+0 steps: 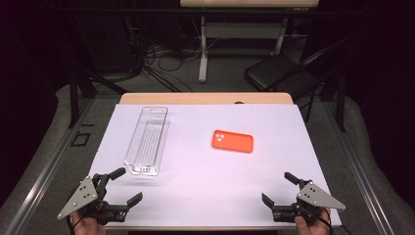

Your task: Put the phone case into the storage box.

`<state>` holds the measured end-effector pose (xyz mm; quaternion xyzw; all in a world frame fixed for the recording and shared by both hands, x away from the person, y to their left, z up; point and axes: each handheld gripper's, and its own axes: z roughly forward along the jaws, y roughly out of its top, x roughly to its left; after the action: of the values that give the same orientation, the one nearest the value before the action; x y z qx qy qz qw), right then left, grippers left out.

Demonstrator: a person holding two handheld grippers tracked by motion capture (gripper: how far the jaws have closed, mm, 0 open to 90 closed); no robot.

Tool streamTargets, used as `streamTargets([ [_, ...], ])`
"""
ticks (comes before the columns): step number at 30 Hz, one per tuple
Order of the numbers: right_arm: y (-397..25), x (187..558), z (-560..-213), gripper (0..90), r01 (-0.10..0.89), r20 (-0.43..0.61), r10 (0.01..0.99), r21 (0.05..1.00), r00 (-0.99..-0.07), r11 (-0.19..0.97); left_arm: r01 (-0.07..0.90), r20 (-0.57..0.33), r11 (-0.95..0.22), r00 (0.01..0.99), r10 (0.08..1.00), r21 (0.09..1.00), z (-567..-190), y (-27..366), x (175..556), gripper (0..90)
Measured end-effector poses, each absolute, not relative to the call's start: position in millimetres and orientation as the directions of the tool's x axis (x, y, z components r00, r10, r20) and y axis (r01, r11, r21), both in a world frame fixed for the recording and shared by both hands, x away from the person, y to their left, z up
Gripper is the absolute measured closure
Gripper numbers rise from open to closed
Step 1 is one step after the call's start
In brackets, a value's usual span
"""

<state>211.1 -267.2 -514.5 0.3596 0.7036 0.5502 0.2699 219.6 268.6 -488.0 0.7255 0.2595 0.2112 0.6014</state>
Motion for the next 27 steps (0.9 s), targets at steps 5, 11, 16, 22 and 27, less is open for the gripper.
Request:
streamTargets([
  [5,-267,213,-516,0.0,0.214,0.007,0.807,0.965,-0.591,0.149,0.129,-0.014,-0.138,0.779,0.627,0.982,-489,268,221,7.5],
  [11,-264,212,-515,0.0,0.216,-0.020,0.815,0.960,-0.578,0.178,0.139,-0.026,-0.131,0.777,0.629,0.982,-488,269,222,7.5],
  [16,-260,213,-515,0.0,0.221,-0.048,0.819,0.952,-0.571,0.210,0.139,-0.031,-0.119,0.770,0.637,0.983,-487,269,222,7.5],
  [22,-254,214,-509,0.0,0.210,-0.085,0.816,0.946,-0.571,0.245,0.157,-0.038,-0.128,0.764,0.645,0.979,-484,267,224,7.4],
  [27,-251,219,-503,0.0,0.209,-0.095,0.804,0.941,-0.588,0.264,0.187,-0.069,-0.120,0.769,0.635,0.975,-479,265,230,7.4],
])
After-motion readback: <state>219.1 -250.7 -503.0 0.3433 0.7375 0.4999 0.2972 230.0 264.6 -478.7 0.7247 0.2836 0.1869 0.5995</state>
